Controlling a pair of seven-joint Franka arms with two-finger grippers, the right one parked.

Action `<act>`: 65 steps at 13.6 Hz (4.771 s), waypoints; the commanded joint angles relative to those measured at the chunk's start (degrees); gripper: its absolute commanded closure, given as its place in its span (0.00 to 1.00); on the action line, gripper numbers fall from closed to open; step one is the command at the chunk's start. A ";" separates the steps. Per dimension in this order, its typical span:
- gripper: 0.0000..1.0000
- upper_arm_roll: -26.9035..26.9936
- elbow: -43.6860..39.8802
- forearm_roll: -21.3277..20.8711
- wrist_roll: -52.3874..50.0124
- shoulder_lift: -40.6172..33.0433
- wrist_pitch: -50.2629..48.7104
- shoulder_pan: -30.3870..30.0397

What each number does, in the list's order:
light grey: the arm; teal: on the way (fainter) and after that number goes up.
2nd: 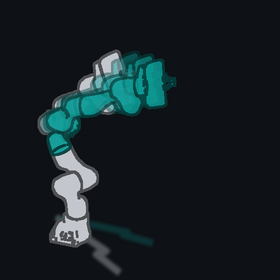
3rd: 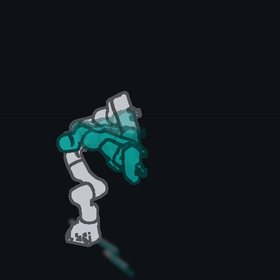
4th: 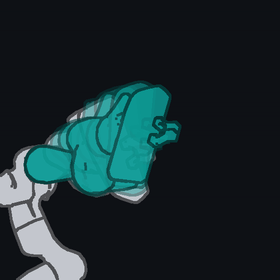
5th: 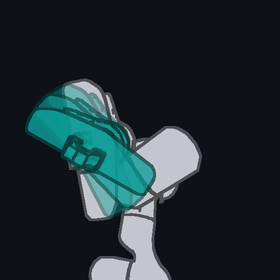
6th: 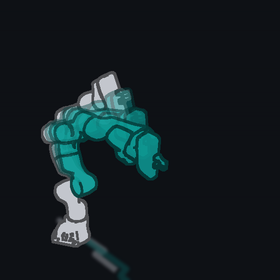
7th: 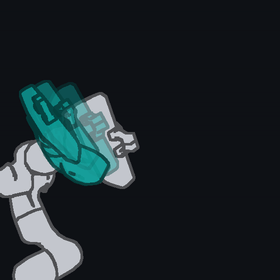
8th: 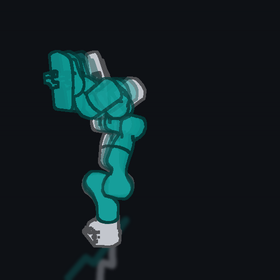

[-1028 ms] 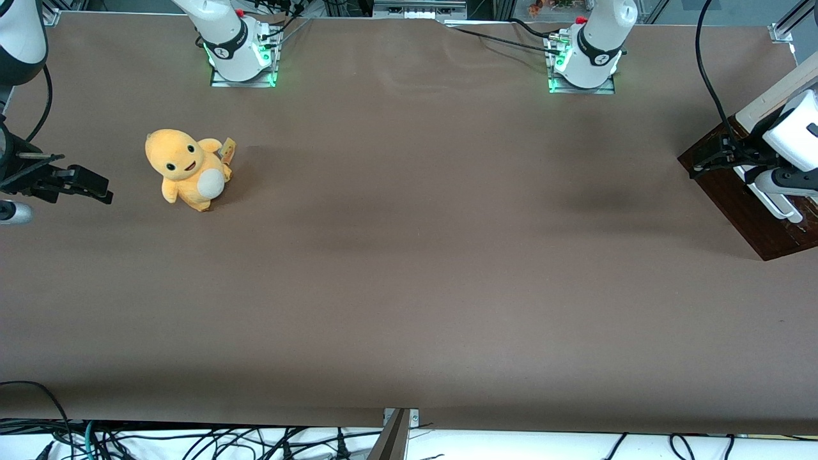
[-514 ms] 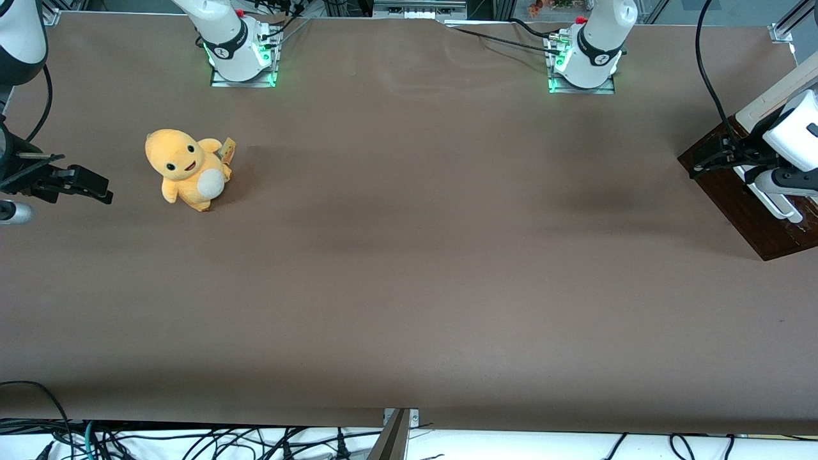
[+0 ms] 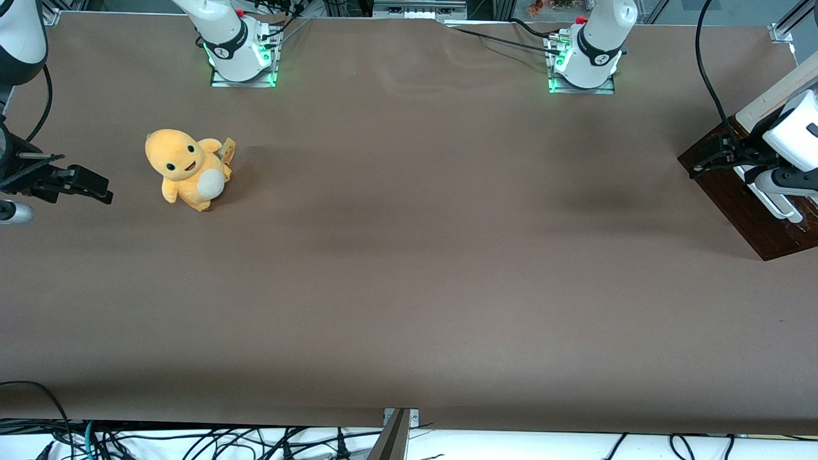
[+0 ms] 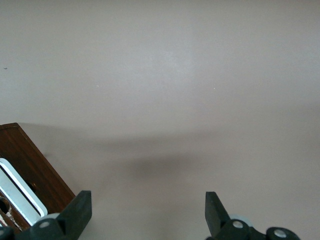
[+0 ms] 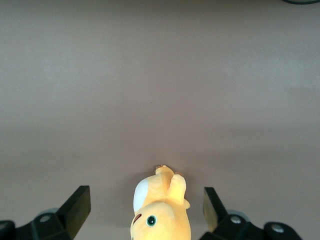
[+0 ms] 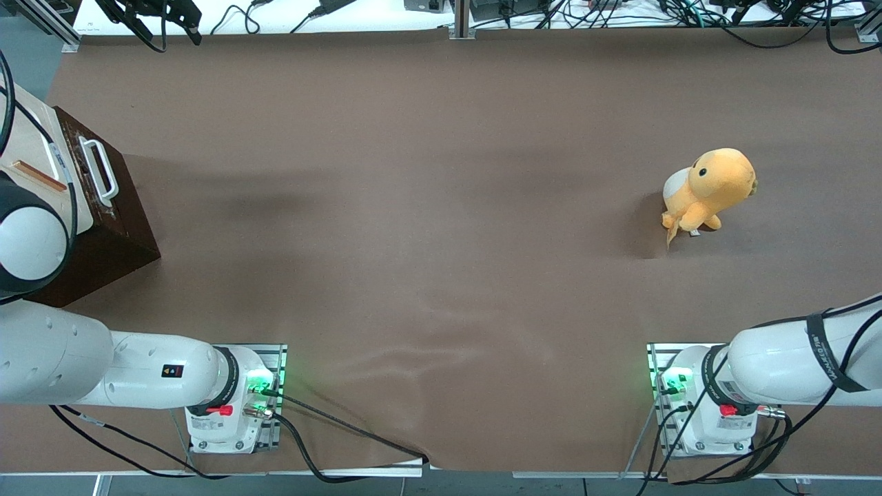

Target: Open lower drawer with left arm only

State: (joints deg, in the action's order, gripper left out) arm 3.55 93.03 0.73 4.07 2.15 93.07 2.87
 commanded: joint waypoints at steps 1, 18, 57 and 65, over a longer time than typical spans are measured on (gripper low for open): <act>0.00 0.49 0.40 0.33 0.50 0.75 -0.08 0.29; 0.00 0.93 1.10 -40.94 -15.73 32.98 -17.57 -2.87; 0.84 0.49 -4.43 -52.14 -29.47 48.04 -19.60 4.86; 0.00 0.40 -11.62 -45.66 -26.22 47.25 -21.00 5.30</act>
State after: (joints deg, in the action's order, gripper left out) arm 3.46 87.05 -48.44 -24.75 48.19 73.75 8.11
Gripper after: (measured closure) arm 0.308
